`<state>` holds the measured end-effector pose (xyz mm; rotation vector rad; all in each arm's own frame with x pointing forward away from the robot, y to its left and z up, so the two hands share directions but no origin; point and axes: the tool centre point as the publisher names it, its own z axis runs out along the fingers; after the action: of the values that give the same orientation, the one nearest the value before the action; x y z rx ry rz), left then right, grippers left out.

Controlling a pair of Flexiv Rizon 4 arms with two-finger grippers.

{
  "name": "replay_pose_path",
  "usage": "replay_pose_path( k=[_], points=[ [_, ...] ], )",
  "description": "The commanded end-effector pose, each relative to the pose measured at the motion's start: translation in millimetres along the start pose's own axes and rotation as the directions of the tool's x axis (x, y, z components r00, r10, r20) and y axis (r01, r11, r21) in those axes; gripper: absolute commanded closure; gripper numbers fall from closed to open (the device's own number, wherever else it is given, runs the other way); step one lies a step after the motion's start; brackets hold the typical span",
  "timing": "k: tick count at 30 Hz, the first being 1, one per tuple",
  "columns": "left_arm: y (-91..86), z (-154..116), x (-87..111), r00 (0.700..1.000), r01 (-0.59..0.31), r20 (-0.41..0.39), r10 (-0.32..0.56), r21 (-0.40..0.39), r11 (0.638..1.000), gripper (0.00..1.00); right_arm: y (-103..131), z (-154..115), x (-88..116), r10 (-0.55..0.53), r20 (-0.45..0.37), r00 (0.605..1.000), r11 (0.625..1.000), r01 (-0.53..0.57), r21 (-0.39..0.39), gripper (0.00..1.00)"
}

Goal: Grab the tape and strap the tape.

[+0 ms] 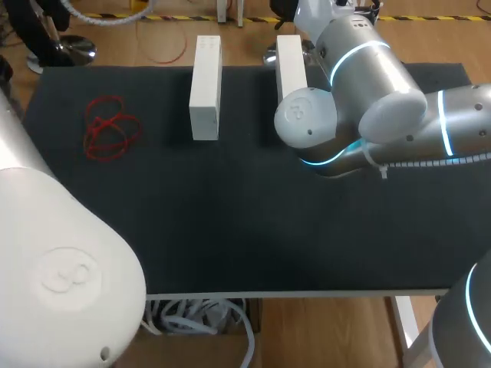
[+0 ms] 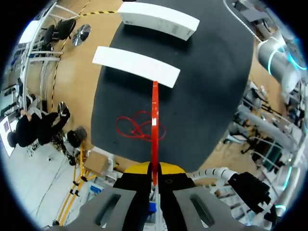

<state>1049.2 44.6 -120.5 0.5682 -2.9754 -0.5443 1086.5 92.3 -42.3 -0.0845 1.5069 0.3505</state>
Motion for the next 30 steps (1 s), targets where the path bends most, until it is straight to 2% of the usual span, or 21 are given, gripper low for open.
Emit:
replay_pose_path(
  k=[1, 4, 8, 9, 10, 30],
  points=[
    [19.5, 14.4, 0.4, 0.999, 0.036, -0.008, -0.035, 0.049, 0.998, 1.00, 0.1, -0.2, -2.1, -0.002, -0.007, 1.000, 1.000, 0.002, 0.000, 0.00],
    [27.2, 18.0, -2.5, 0.998, 0.055, -0.013, -0.055, 0.045, 0.997, 1.00, 0.1, -0.2, -2.1, -0.002, -0.007, 1.000, 1.000, 0.002, 0.000, 0.00],
    [28.9, 17.9, -5.8, 0.999, 0.053, -0.012, -0.052, 0.038, 0.998, 1.00, 0.1, -0.2, -2.1, -0.002, -0.007, 1.000, 1.000, 0.002, 0.000, 0.00],
    [28.9, 17.9, -5.8, 0.999, 0.053, -0.012, -0.052, 0.038, 0.998, 0.65, 0.1, -0.2, -2.1, -0.002, -0.007, 1.000, 1.000, 0.002, 0.000, 0.00],
    [28.9, 17.9, -5.8, 0.999, 0.053, -0.012, -0.052, 0.038, 0.998, 0.00, 0.1, -0.2, -2.1, -0.002, -0.007, 1.000, 1.000, 0.002, 0.000, 0.00],
    [28.9, 17.9, -5.8, 0.999, 0.053, -0.012, -0.052, 0.038, 0.998, 0.00, 0.1, -0.2, -2.1, -0.002, -0.007, 1.000, 1.000, 0.002, 0.000, 0.00]
  ],
)
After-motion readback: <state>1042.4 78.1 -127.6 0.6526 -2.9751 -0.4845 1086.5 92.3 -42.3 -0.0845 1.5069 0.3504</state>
